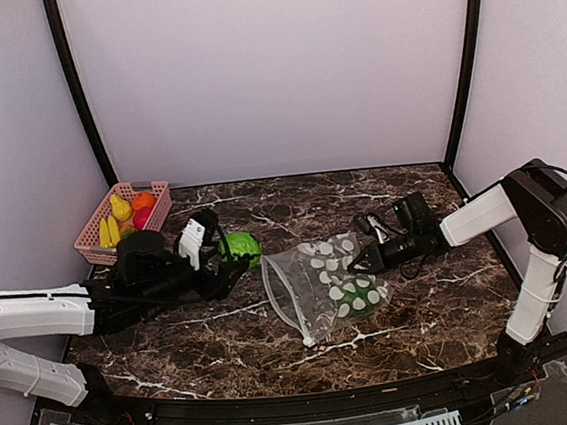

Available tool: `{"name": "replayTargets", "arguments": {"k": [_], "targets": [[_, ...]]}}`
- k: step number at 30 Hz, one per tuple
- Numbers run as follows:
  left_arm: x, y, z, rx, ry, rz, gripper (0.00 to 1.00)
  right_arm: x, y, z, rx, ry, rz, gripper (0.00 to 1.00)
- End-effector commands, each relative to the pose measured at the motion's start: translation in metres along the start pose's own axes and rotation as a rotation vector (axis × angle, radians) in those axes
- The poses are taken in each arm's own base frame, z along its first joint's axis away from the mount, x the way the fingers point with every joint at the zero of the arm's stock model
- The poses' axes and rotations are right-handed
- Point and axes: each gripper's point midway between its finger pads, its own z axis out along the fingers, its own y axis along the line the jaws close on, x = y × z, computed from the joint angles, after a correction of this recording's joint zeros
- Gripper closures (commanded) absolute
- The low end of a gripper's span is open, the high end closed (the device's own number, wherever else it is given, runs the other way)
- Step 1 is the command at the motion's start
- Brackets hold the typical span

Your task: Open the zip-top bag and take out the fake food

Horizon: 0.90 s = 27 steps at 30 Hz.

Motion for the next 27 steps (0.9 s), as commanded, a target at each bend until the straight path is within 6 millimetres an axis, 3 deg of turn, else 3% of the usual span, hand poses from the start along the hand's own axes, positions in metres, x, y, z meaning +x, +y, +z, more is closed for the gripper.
{"name": "replayTargets", "arguments": {"k": [1, 2, 8, 9, 12, 18, 20, 21, 22, 23, 24, 25, 26, 27], "targets": [[-0.014, 0.055, -0.018, -0.159, 0.040, -0.146, 0.48, -0.007, 0.007, -0.004, -0.024, -0.026, -0.015, 1.00], [-0.013, 0.064, -0.021, -0.183, 0.053, -0.166, 0.48, -0.006, 0.007, -0.005, -0.024, -0.027, -0.014, 1.00], [-0.049, 0.158, -0.054, -0.456, -0.004, -0.257, 0.46, -0.003, 0.008, -0.005, -0.031, -0.026, -0.013, 1.00], [-0.044, 0.178, -0.060, -0.509, 0.015, -0.285, 0.46, -0.003, 0.008, -0.005, -0.032, -0.026, -0.013, 1.00], [-0.054, 0.227, -0.078, -0.641, 0.004, -0.336, 0.46, -0.002, 0.008, -0.004, -0.037, -0.027, -0.012, 1.00], [-0.022, 0.308, -0.089, -0.763, 0.052, -0.550, 0.46, -0.002, 0.009, -0.004, -0.045, -0.028, -0.013, 1.00], [-0.011, 0.325, -0.086, -0.773, 0.055, -0.614, 0.45, -0.001, 0.009, -0.005, -0.044, -0.029, -0.011, 1.00], [-0.015, 0.332, -0.085, -0.778, 0.047, -0.622, 0.45, -0.001, 0.009, -0.005, -0.045, -0.029, -0.012, 1.00], [-0.003, 0.341, -0.081, -0.797, 0.080, -0.635, 0.44, -0.001, 0.009, -0.005, -0.045, -0.030, -0.011, 1.00], [-0.007, 0.349, -0.083, -0.824, 0.082, -0.624, 0.44, -0.001, 0.009, -0.004, -0.047, -0.030, -0.010, 1.00], [0.004, 0.359, -0.079, -0.843, 0.112, -0.633, 0.43, 0.000, 0.009, -0.004, -0.049, -0.028, -0.008, 1.00], [-0.001, 0.365, -0.078, -0.853, 0.107, -0.627, 0.43, 0.000, 0.009, -0.004, -0.051, -0.029, -0.008, 1.00], [0.011, 0.380, -0.081, -0.884, 0.125, -0.646, 0.42, 0.000, 0.009, -0.003, -0.053, -0.028, -0.007, 1.00], [0.006, 0.391, -0.083, -0.901, 0.112, -0.644, 0.42, 0.000, 0.009, -0.003, -0.054, -0.027, -0.006, 1.00]]}}
